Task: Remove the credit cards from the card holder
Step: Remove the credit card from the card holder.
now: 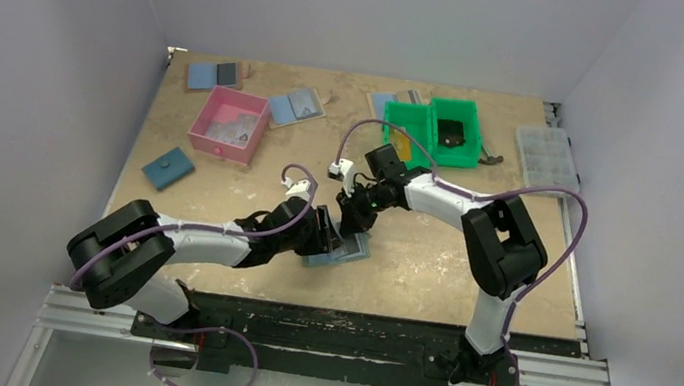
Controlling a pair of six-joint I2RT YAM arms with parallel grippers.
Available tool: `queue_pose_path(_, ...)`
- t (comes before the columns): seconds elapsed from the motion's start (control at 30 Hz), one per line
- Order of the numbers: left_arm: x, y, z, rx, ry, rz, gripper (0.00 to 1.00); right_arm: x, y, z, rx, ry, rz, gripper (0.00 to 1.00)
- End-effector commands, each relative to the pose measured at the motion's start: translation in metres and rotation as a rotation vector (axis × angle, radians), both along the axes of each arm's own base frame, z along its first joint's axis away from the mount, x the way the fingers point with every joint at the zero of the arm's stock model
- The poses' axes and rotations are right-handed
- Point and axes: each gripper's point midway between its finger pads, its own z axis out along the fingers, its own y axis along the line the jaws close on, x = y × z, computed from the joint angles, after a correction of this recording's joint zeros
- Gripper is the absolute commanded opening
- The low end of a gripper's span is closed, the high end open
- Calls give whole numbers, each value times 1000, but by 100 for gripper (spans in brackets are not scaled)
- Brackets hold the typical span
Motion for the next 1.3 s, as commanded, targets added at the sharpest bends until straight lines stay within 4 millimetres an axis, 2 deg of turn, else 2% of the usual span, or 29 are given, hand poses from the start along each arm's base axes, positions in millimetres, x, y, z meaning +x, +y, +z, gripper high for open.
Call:
queue_pose_path(0.0,3,-2,17,-72,-46,1,54,-3,7,-3,5,5,26,13)
queue_pose_path(0.23,1,0,29,-98,-95,-25,64,-19,17,8,82,83,78,13)
queue_pose_path(0.43,1,7,18,-48,-76,-4,64,-31,25,12,135,166,106,14)
queue_pose_path(0.7,2,19,8,5,-60,39,51,-44,33,18,205,274,115,19)
queue_pose_path(0.8,2,23,7,22,-60,47,35,-47,37,20,237,314,123,20)
queue_pose_path(0.83,2,24,6,28,-58,51,33,-49,38,21,246,325,128,20)
queue_pose_path(1.1,1,33,-2,74,-43,68,33,-49,40,33,282,310,143,25)
queue_pose_path(1.27,0,36,-2,86,-45,67,37,-47,38,37,292,304,145,27)
